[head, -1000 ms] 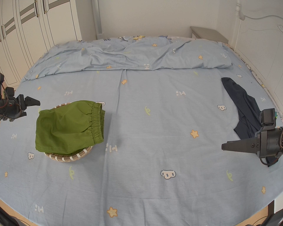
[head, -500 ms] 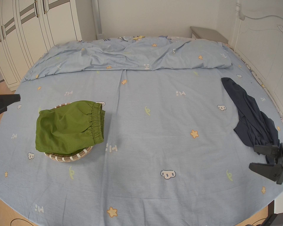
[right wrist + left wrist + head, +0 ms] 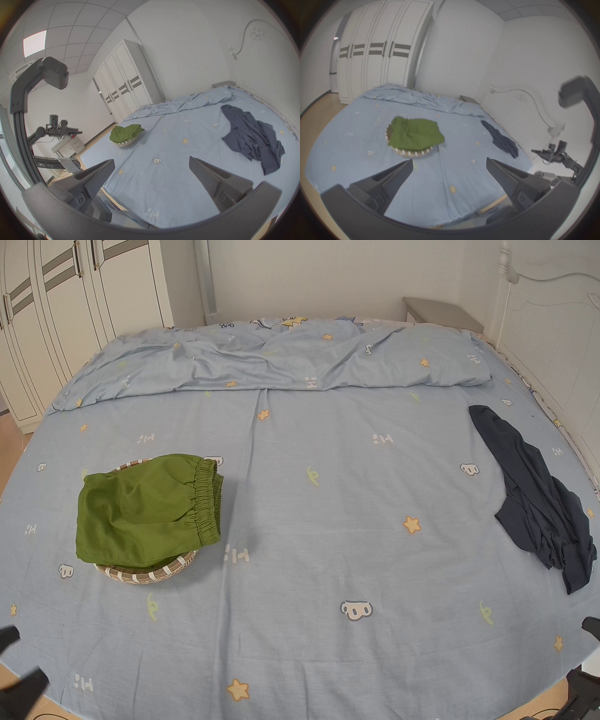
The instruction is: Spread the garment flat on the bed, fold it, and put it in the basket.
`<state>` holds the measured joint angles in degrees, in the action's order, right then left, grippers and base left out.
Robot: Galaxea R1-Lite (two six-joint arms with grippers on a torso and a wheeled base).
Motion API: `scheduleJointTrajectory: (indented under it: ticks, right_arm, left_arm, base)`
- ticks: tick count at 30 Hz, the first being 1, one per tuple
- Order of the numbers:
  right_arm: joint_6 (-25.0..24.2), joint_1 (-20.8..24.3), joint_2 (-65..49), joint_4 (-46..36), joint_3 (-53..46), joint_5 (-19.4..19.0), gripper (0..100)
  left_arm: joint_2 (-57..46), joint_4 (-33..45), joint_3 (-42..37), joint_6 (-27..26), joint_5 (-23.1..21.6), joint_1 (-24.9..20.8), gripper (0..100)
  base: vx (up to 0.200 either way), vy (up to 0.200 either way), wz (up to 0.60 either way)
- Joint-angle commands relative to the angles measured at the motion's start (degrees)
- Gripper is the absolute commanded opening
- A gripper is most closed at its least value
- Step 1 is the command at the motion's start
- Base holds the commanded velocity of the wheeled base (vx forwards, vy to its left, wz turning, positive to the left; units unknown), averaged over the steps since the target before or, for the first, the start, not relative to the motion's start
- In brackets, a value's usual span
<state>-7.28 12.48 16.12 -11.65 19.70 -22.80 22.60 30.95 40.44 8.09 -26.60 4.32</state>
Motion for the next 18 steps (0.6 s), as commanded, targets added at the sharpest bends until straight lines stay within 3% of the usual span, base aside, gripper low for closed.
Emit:
scheduleJointTrajectory:
  ticks: [1,6,7,8,9,10,11,14,18]
  right_arm:
    - [-2.65,-1.67,-10.93,-4.08,-3.62,1.97,100]
    - [-2.57,-1.67,-10.93,-4.08,-5.29,3.55,100]
    - [-2.39,-1.76,-10.93,-4.08,-7.48,8.47,100]
    - [-2.21,-1.67,-10.93,-3.99,-8.10,9.61,100]
    - [-0.54,-1.67,-10.75,-3.02,-12.23,16.29,100]
    - [-0.19,-1.76,-10.75,-1.09,-13.28,19.90,100]
    - [-0.11,-1.76,-10.84,1.55,-14.43,22.44,100]
    - [-0.28,-1.85,-10.67,10.60,-18.21,25.87,100]
    - [0.07,-2.11,-10.75,11.04,-18.29,26.14,100]
  left_arm:
    - [-16.62,2.01,-11.17,-0.18,1.81,-5.19,100]
    - [-20.49,-4.50,-17.85,-2.38,6.03,-3.61,100]
    - [-20.76,-13.02,-25.14,-6.34,12.63,-3.52,100]
    - [-20.84,-14.78,-26.64,-7.13,13.94,-3.52,100]
    - [-21.81,-25.41,-35.51,-11.70,21.94,-3.88,100]
    - [-22.43,-32.53,-40.44,-13.28,26.25,-3.79,100]
    - [-22.60,-34.82,-40.44,-13.10,28.01,-3.88,100]
    - [-22.60,-27.44,-39.29,-7.66,28.27,-3.88,100]
    - [-22.60,-31.22,-40.44,-7.04,28.45,-3.88,100]
  base:
    - [0.000,0.000,0.00]
    - [0.000,0.000,0.00]
    - [0.000,0.000,0.00]
    - [0.000,0.000,0.00]
    - [0.000,0.000,0.00]
    - [0.000,0.000,0.00]
    - [0.000,0.000,0.00]
    - [0.000,0.000,0.00]
    - [0.000,0.000,0.00]
